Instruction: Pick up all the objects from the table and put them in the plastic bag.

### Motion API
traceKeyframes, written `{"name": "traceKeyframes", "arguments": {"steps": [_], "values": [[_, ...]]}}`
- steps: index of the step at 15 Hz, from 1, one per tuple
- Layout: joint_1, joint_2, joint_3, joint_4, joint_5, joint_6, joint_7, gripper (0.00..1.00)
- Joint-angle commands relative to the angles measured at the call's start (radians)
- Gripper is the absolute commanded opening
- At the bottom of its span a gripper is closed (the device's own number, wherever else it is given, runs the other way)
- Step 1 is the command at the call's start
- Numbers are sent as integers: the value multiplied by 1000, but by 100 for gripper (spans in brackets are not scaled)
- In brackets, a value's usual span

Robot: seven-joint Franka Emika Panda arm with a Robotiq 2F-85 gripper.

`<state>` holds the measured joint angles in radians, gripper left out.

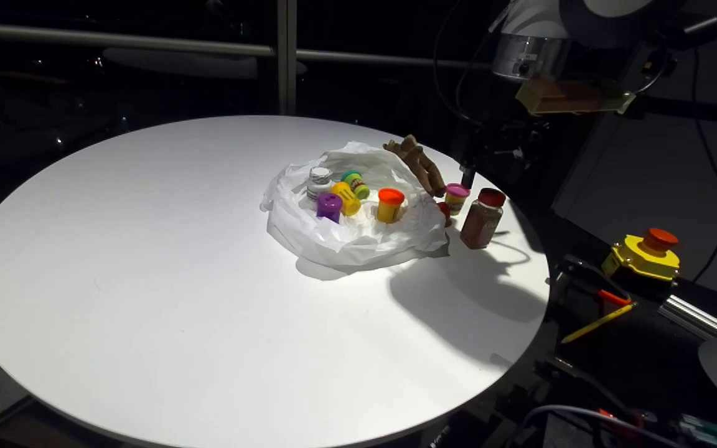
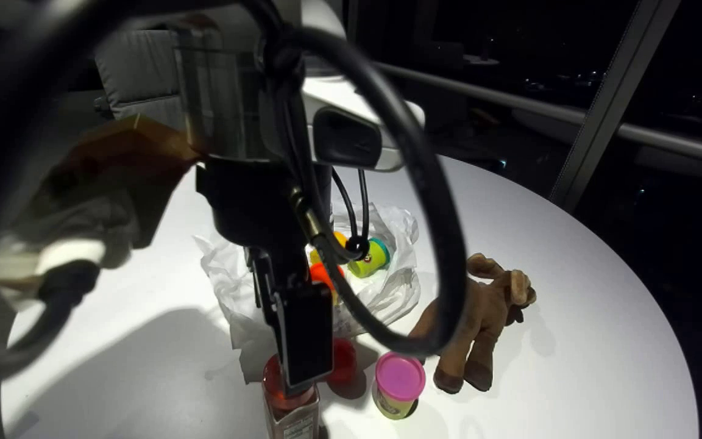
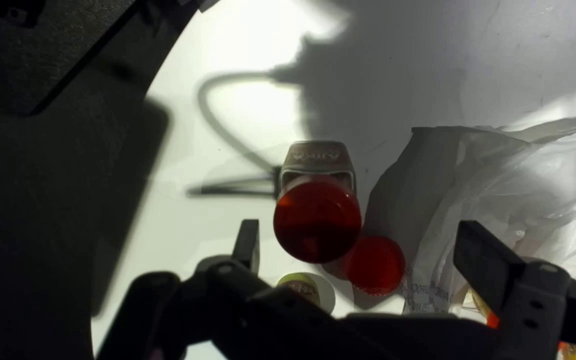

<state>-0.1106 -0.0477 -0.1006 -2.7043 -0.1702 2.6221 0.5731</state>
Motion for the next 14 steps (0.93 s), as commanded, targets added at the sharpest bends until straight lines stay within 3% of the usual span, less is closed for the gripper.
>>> {"name": "traceKeyframes", "arguments": {"steps": [1, 5, 7, 13, 14], "values": [[-12, 39, 1, 11, -11, 30, 21, 100], [-7, 80, -13, 24, -15, 38, 35, 100], [2, 106, -17, 28, -32, 52, 75, 73], [26, 171, -39, 55, -50, 68, 137, 27], [29, 166, -43, 58, -56, 66, 150, 25]]}}
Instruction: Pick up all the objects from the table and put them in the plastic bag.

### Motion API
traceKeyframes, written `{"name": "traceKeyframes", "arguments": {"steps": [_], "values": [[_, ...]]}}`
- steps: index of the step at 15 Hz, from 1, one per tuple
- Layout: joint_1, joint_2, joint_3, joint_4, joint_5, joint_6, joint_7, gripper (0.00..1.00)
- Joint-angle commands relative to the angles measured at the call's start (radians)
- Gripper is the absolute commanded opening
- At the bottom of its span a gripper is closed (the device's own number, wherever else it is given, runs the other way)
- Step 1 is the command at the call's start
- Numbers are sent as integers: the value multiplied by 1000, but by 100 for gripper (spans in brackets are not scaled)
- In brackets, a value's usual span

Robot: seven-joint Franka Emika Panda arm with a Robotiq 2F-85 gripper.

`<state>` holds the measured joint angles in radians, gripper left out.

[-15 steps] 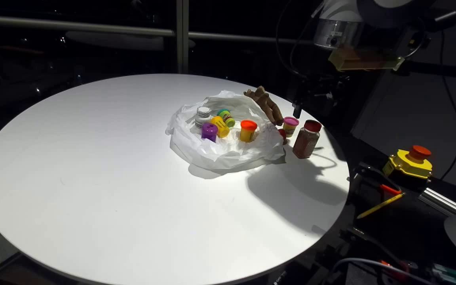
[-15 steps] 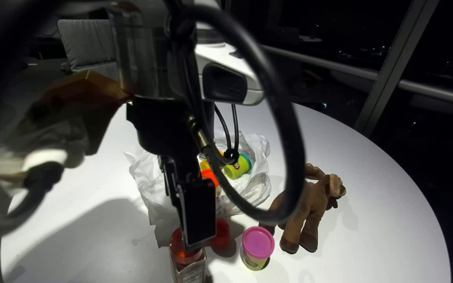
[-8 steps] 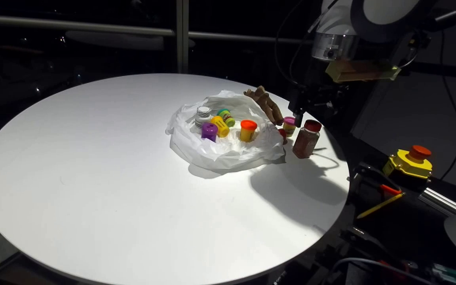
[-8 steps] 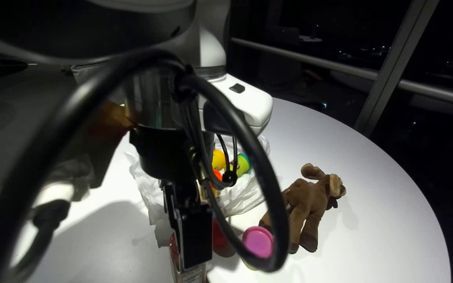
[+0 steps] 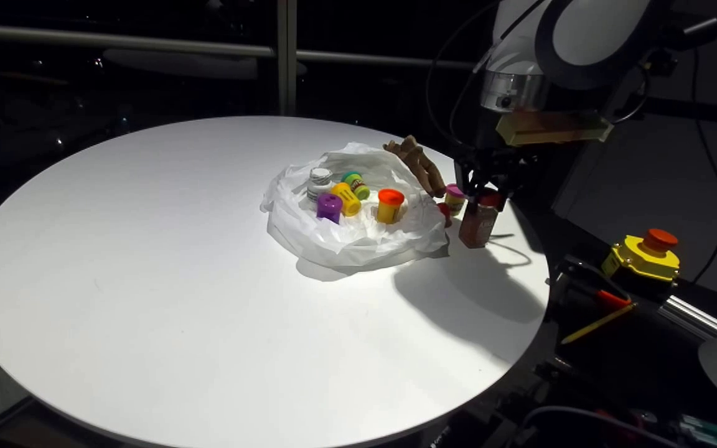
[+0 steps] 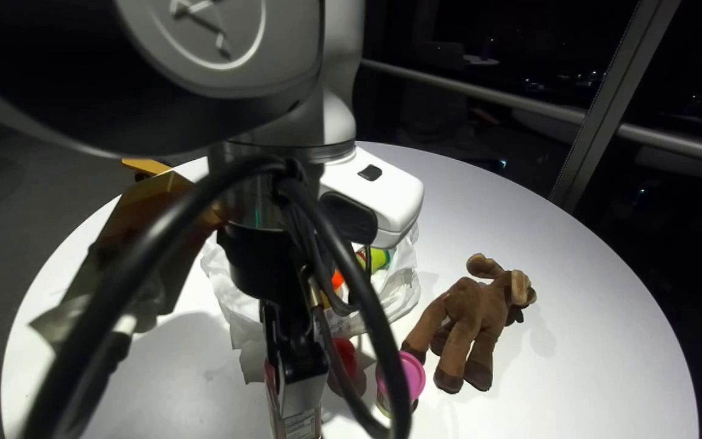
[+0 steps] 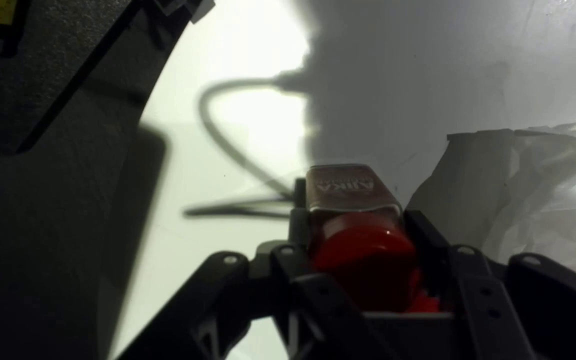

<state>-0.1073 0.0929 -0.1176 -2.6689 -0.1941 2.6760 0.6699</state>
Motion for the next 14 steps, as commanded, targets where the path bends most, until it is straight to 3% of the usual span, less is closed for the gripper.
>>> {"name": "traceKeyframes", "arguments": {"steps": [1, 4, 7, 11, 14], "values": [[29, 4, -28, 12, -40, 5, 62, 25], [36, -35, -39, 1, -79, -15, 91, 25], [51, -155, -47, -24, -202, -83, 182, 25], [49, -331, 56, -5, -198, -239, 166, 25], [67, -319, 138, 81, -130, -230, 126, 25]]}}
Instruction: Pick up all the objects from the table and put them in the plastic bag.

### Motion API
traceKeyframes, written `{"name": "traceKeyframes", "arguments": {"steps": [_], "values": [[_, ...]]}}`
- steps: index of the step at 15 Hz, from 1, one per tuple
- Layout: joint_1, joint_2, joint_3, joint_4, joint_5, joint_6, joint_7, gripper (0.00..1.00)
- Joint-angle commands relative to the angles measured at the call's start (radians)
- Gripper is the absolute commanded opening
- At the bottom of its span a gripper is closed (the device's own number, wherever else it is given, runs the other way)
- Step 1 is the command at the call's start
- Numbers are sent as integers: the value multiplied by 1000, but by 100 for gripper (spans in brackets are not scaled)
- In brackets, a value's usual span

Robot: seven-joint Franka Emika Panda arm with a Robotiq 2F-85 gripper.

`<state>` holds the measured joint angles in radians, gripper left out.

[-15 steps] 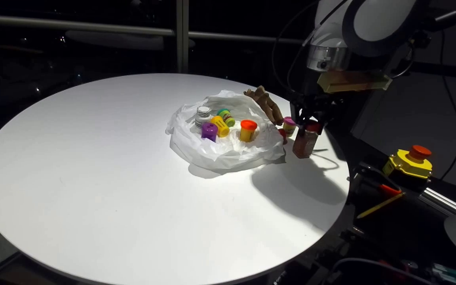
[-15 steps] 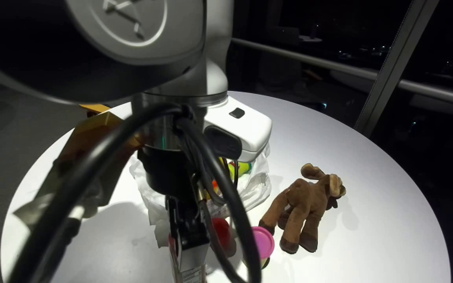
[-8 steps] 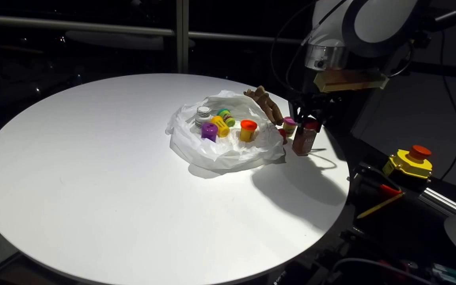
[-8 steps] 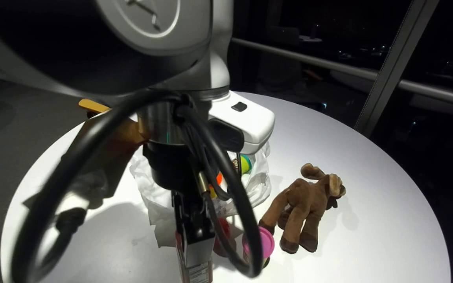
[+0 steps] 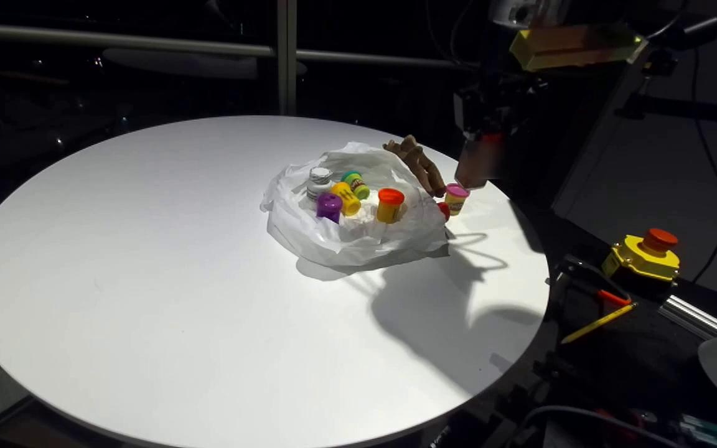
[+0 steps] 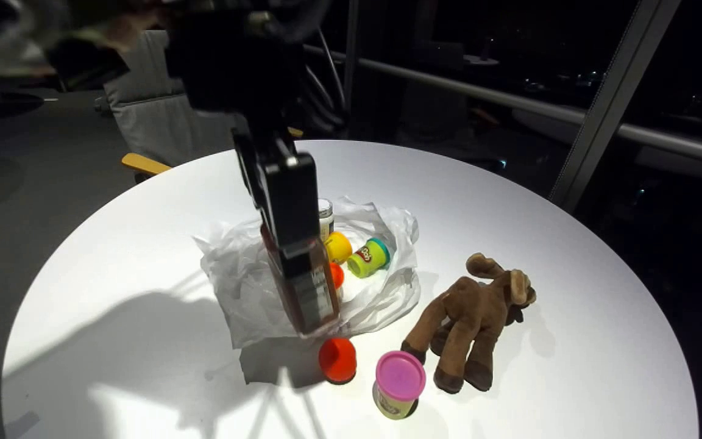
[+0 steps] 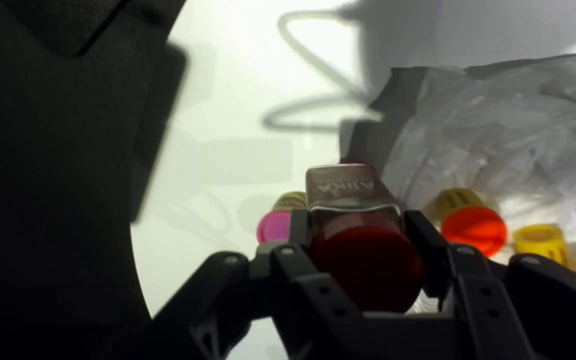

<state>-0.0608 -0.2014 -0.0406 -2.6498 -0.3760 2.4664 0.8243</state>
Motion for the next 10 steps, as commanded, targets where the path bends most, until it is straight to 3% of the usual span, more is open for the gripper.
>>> {"name": "traceKeyframes", "arguments": {"steps": [1, 5, 10], "values": [[30, -5, 80, 91, 81, -7, -37, 25], [23, 185, 139, 226, 32, 62, 40, 25], [78, 420, 99, 348, 63, 122, 42, 25]]}}
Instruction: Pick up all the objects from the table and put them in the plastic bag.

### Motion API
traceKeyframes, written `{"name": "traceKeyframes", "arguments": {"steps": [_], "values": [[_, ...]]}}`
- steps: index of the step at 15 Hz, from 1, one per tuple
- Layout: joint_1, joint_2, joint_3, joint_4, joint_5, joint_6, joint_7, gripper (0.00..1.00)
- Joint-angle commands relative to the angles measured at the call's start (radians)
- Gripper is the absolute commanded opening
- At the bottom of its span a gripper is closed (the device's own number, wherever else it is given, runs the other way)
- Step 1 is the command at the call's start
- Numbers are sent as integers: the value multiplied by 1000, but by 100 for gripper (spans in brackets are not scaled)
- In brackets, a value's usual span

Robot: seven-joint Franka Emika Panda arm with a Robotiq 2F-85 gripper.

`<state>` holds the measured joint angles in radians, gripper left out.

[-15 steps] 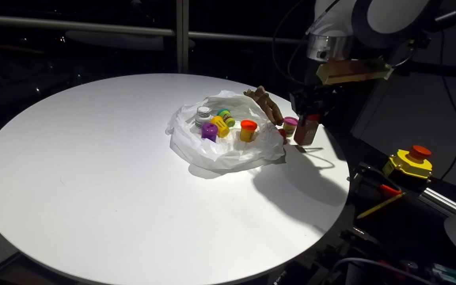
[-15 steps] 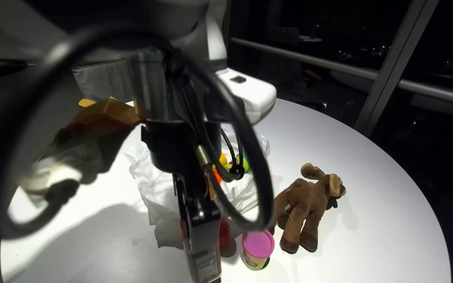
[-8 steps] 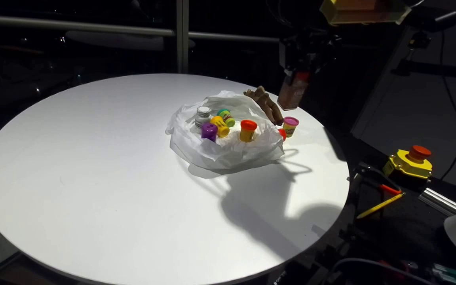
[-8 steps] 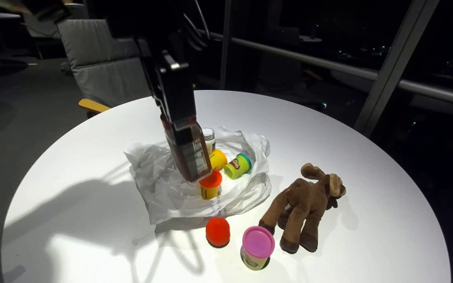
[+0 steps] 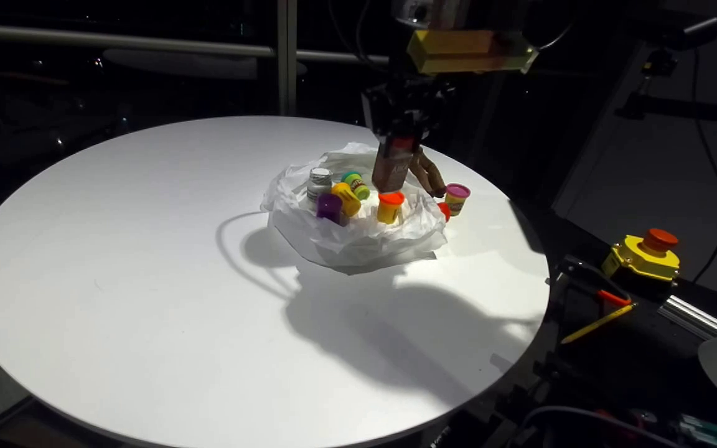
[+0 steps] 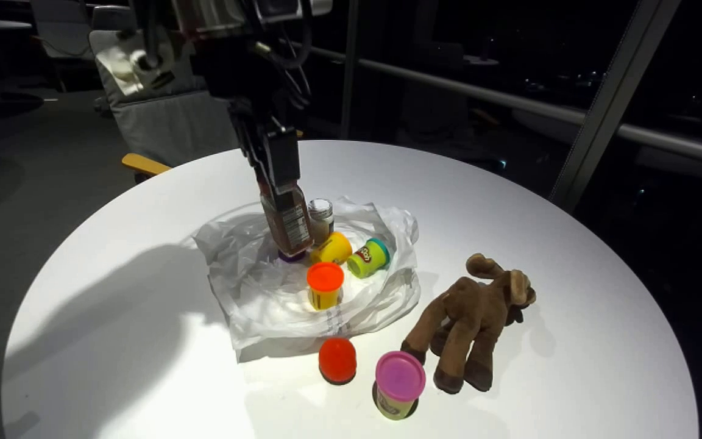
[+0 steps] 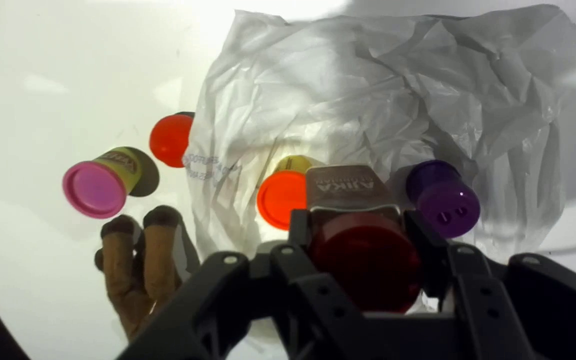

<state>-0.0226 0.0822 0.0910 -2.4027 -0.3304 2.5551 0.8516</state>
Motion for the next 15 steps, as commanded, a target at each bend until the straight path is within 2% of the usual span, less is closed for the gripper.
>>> {"name": "traceKeyframes", "arguments": {"steps": [1, 7, 11, 12, 13, 15], "values": [[51, 175, -42, 121, 46, 46, 2, 25], [96, 295, -66, 208, 236, 101, -61, 25], [116, 310, -86, 235, 288, 92, -97, 25], [122, 305, -99, 234, 280, 89, -99, 75], [126, 285, -112, 227, 272, 80, -103, 76], [142, 243, -136, 198, 253, 81, -101, 90]]}}
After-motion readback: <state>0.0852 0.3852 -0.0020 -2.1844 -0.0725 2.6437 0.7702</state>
